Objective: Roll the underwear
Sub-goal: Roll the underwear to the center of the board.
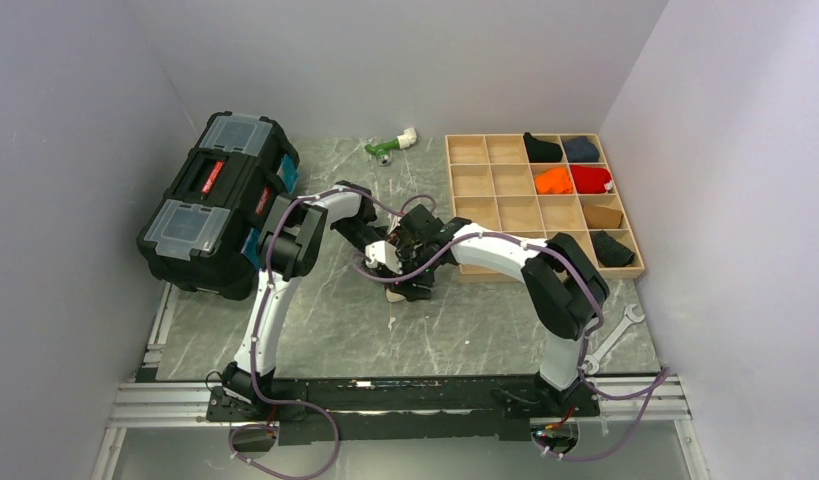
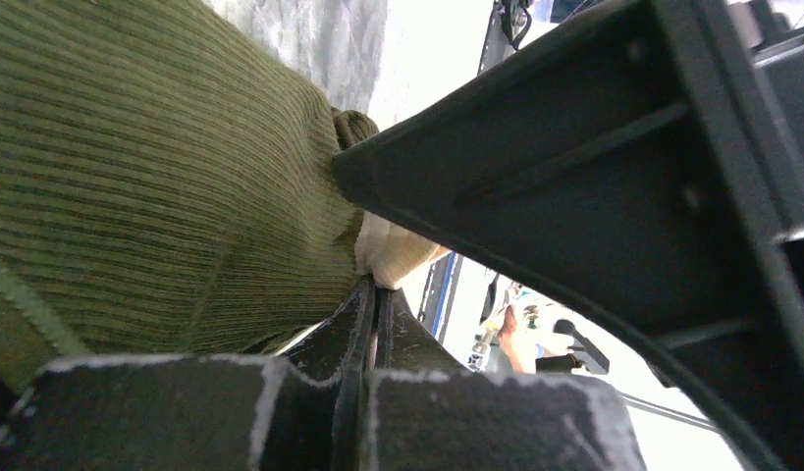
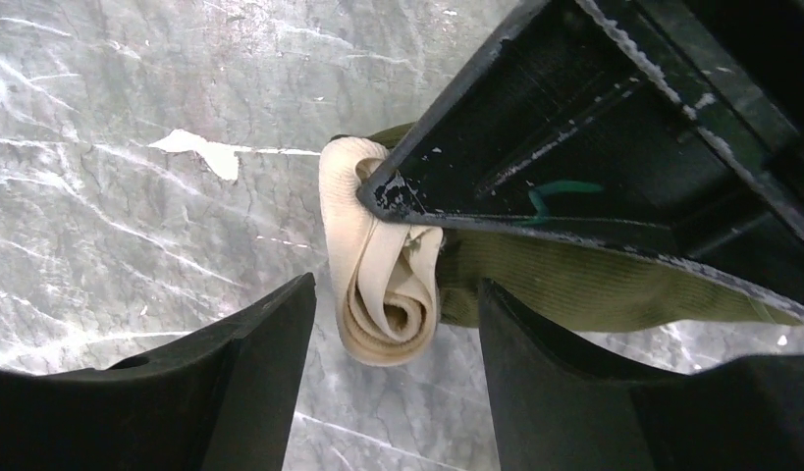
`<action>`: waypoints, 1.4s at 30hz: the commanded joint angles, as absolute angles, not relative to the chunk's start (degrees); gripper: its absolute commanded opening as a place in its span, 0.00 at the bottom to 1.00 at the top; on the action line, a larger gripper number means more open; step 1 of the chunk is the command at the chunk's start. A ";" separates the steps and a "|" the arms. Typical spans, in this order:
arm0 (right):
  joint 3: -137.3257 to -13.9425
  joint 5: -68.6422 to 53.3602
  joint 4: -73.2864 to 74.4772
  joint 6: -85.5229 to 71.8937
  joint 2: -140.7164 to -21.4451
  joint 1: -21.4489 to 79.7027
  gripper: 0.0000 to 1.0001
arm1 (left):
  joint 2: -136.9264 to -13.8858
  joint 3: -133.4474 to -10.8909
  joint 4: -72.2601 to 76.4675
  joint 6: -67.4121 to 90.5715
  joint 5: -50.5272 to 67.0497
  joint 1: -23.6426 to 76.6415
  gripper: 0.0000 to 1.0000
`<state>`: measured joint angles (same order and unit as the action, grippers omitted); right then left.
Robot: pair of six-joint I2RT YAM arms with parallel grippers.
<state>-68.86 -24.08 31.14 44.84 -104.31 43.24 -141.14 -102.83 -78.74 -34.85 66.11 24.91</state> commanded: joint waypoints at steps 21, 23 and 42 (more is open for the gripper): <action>-73.48 -31.83 37.36 43.65 -110.54 42.21 0.00 | -136.79 -101.61 -71.22 -32.15 59.48 24.95 0.10; -74.09 -33.23 38.56 43.44 -111.33 41.47 0.00 | -135.85 -101.25 -70.71 -31.97 58.81 24.96 0.17; -74.88 -36.62 41.86 40.36 -113.82 39.51 0.00 | -123.62 -88.72 -61.96 -30.12 51.61 22.55 0.53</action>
